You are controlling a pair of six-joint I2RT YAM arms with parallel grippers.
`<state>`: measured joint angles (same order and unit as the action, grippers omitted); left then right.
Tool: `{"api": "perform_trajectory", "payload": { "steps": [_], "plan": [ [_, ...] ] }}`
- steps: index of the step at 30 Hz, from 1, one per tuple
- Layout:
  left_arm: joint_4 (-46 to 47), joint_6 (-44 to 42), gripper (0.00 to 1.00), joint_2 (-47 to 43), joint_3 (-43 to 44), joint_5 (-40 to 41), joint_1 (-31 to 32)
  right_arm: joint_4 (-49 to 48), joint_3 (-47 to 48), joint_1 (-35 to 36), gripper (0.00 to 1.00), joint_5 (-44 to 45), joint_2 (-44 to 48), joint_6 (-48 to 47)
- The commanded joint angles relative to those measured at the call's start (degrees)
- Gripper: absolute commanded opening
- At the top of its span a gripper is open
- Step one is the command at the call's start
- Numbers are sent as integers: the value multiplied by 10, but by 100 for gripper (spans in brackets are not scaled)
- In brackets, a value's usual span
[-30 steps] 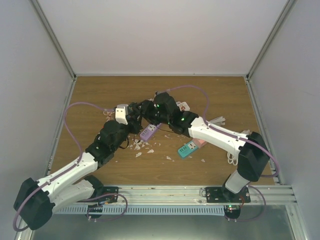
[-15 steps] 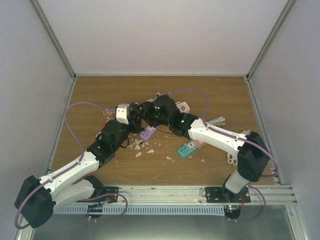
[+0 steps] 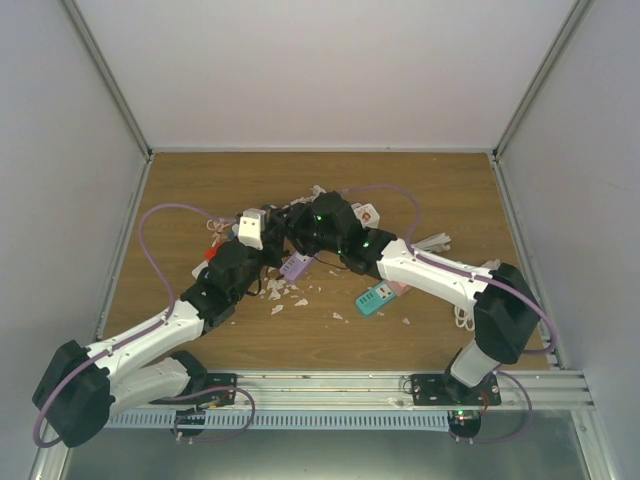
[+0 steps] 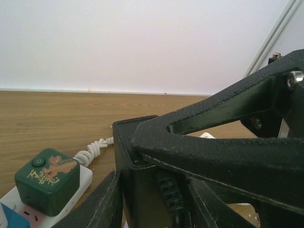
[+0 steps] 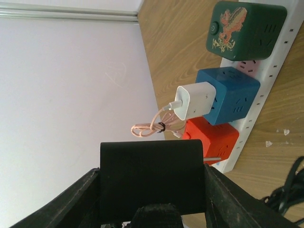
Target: Insert the plug
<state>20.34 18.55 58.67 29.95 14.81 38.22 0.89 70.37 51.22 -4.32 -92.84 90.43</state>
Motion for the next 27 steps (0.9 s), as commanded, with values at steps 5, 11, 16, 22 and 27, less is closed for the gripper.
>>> {"api": "perform_trajectory", "payload": {
  "steps": [5, 11, 16, 22, 27],
  "plan": [
    [59, -13, 3, -13, -4, -47, 4, 31, -15, 0, 87, -12, 37, -65],
    [2, -14, 2, -39, 0, -119, -10, -6, -59, -50, 100, -42, 115, -226],
    [-57, 22, 3, -51, 23, -253, -50, -21, -110, -105, 100, -109, 203, -442],
    [-87, 90, 3, -45, 73, -387, -84, 40, -163, -109, 97, -126, 294, -724],
    [-60, 169, 3, -53, 76, -448, -94, 27, -216, -105, 91, -189, 336, -832]
  ]
}}
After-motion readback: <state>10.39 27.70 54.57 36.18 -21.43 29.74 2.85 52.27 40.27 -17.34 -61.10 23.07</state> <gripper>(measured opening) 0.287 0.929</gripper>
